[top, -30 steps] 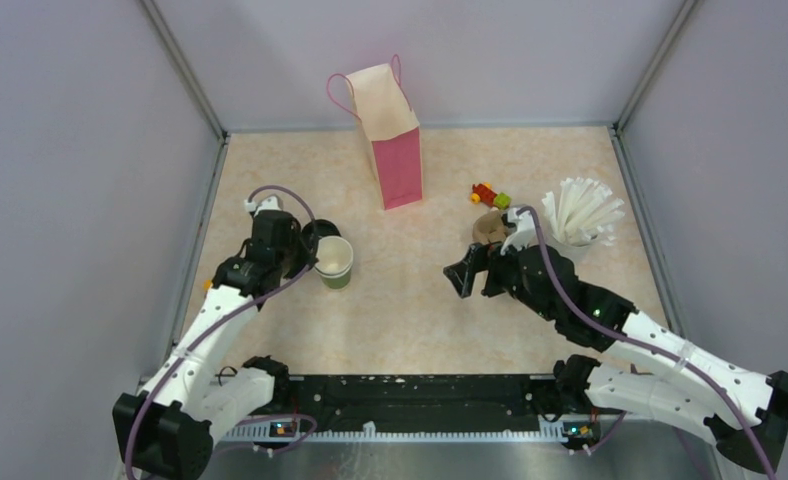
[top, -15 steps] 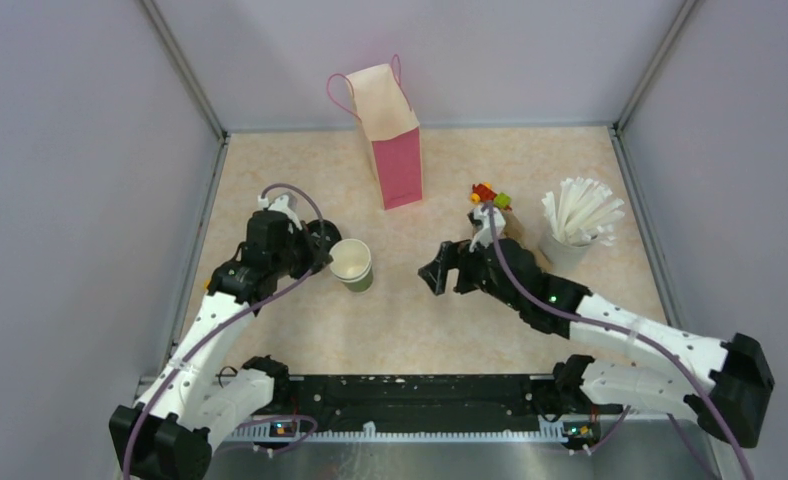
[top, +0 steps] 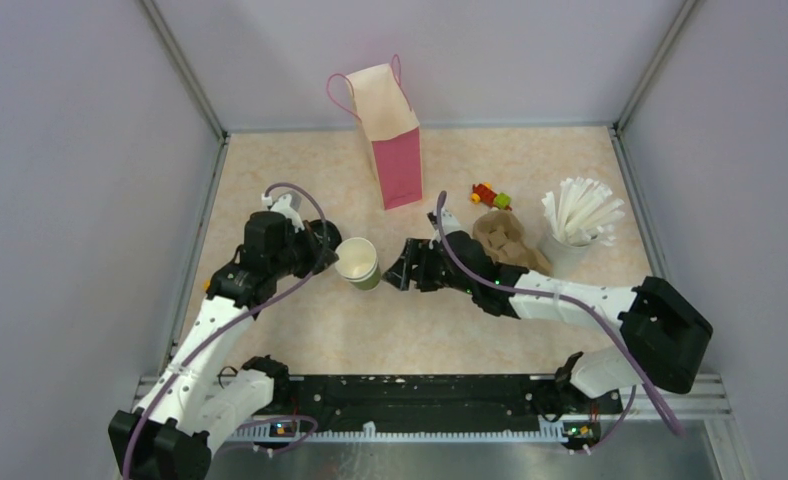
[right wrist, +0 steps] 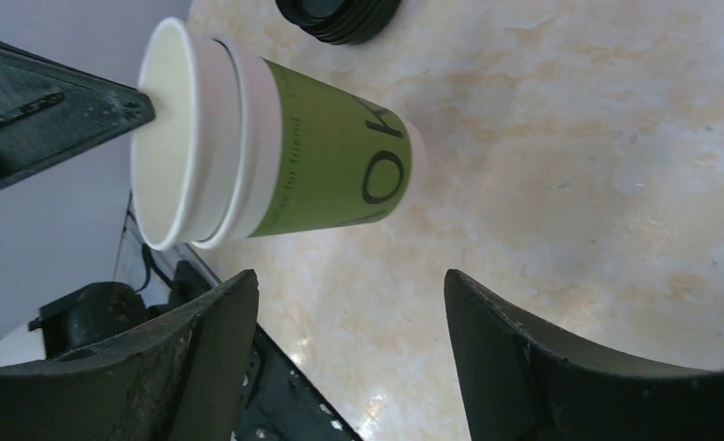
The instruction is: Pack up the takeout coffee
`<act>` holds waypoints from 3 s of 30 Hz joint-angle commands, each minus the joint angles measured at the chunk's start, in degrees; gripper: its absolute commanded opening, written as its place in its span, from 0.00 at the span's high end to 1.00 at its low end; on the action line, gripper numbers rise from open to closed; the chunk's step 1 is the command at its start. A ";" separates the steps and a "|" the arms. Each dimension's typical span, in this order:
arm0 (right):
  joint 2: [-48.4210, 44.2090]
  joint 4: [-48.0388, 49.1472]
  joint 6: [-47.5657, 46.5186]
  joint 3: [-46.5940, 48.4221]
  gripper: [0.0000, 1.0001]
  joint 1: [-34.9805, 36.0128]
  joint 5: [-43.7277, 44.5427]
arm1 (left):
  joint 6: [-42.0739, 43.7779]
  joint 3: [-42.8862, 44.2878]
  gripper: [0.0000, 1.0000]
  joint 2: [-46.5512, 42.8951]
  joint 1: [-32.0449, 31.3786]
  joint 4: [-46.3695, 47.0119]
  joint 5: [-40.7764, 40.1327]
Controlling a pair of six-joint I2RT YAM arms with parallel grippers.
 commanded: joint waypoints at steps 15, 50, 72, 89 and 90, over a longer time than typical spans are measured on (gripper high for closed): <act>3.92 7.54 3.06 4.61 0.31 0.41 -2.08 | -0.40 -0.96 1.00 -1.79 0.13 2.99 3.77; 3.60 7.24 -2.20 2.36 0.35 0.41 -0.53 | 7.06 11.66 1.00 0.39 0.13 -0.98 -5.43; 16.20 22.07 -11.56 5.93 0.46 7.45 -1.10 | 14.03 18.63 1.00 -8.59 0.15 -19.23 -9.54; 20.92 12.34 -10.26 12.06 0.50 4.19 19.66 | 13.21 9.46 1.00 -12.67 0.04 -21.65 2.06; 19.58 11.89 -10.25 11.43 0.50 3.92 18.96 | 13.40 8.51 1.00 -12.37 0.04 -20.91 3.59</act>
